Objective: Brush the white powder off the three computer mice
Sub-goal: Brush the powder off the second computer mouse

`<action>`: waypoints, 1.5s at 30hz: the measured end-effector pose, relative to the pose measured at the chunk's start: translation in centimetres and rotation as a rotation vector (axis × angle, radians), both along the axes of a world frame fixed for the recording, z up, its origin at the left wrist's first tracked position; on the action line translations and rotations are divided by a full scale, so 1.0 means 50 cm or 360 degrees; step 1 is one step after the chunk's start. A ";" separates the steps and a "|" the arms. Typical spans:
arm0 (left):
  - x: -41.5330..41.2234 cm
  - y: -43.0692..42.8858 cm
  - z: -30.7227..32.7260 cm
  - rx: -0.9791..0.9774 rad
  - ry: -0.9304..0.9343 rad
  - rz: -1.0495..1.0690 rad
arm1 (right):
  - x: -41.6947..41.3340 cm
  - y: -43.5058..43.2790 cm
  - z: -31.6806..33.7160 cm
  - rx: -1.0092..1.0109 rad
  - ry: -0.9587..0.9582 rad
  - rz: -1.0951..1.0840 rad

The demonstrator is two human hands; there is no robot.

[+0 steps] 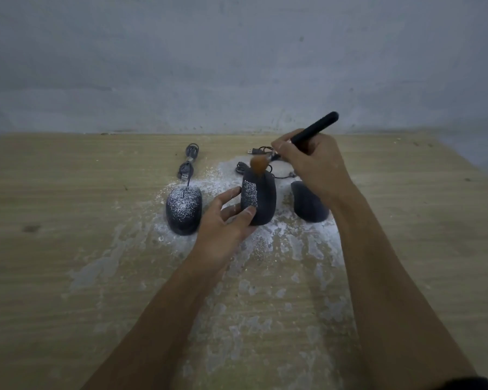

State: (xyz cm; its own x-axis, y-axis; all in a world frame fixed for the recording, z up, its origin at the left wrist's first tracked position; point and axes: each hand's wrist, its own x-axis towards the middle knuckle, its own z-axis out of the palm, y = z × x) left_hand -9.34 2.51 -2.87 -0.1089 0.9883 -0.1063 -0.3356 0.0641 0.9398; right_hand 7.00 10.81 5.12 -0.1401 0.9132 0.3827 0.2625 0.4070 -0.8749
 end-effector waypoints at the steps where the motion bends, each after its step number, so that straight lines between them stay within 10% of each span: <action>1: 0.001 -0.001 0.001 0.0000 0.0008 -0.0003 | 0.000 0.000 -0.003 -0.0031 -0.0105 0.0043; 37: 0.000 -0.015 0.013 -0.0006 -0.0105 -0.0034 | -0.012 -0.028 0.011 0.0208 -0.0058 -0.0321; 45: 0.001 -0.017 0.017 -0.0004 -0.0169 -0.0027 | -0.040 -0.057 -0.013 0.0281 -0.0463 -0.0340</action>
